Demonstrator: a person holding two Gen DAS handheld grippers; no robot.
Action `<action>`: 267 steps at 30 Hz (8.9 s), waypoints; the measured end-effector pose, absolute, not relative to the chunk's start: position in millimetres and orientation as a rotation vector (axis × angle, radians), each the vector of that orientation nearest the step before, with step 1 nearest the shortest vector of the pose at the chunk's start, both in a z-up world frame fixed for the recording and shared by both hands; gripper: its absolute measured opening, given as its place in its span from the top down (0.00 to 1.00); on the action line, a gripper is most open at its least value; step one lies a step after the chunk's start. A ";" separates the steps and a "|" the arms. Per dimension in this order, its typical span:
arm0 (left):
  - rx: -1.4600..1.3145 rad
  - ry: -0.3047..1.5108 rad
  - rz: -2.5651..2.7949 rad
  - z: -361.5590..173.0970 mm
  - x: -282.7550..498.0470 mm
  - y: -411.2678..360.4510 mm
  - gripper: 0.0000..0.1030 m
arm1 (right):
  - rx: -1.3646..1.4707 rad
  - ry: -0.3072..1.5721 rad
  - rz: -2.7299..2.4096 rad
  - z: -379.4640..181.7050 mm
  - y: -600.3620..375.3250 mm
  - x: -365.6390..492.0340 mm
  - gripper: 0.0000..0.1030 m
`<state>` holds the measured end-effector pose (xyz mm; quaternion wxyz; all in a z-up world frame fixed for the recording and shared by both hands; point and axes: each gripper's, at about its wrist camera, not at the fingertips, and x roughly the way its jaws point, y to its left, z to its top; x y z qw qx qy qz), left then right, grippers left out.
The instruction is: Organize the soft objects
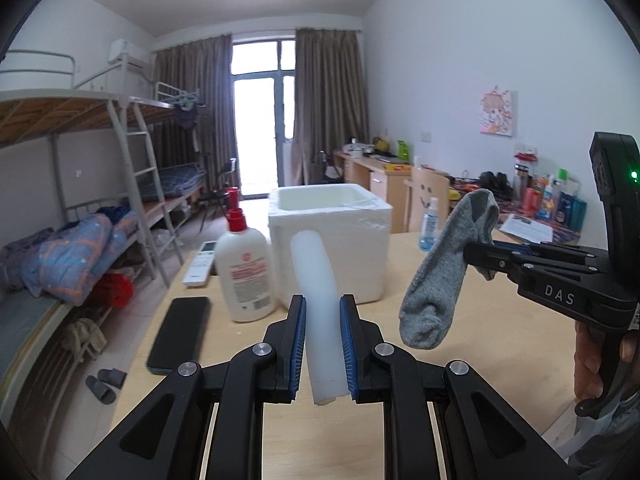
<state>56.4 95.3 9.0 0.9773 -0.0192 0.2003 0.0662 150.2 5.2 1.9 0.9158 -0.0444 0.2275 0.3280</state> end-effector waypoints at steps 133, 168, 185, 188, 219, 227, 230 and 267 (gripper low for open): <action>0.019 0.427 -0.002 60.1 273.9 125.0 0.82 | -0.091 0.502 0.532 49.4 19.3 299.3 0.32; 0.010 0.502 0.084 39.3 312.2 130.2 0.70 | -0.058 0.505 0.440 44.8 -18.4 285.2 0.30; -0.003 0.441 0.147 50.2 297.3 136.9 0.01 | -0.045 0.498 0.447 44.5 -19.5 278.4 0.30; -0.008 0.436 0.145 52.1 292.7 135.2 0.01 | -0.042 0.498 0.448 45.3 -19.0 277.2 0.30; 0.021 0.337 0.203 92.5 203.0 143.2 0.01 | -0.101 0.384 0.516 75.5 0.6 217.7 0.03; 0.030 0.308 0.223 100.4 169.3 142.7 0.01 | -0.109 0.357 0.530 84.3 8.9 196.6 0.01; 0.027 0.294 0.227 104.1 158.4 142.9 0.01 | -0.109 0.347 0.537 87.2 10.1 189.5 0.01; 0.032 0.190 0.257 105.7 52.3 129.7 0.01 | -0.122 0.246 0.575 89.3 -2.6 115.6 0.00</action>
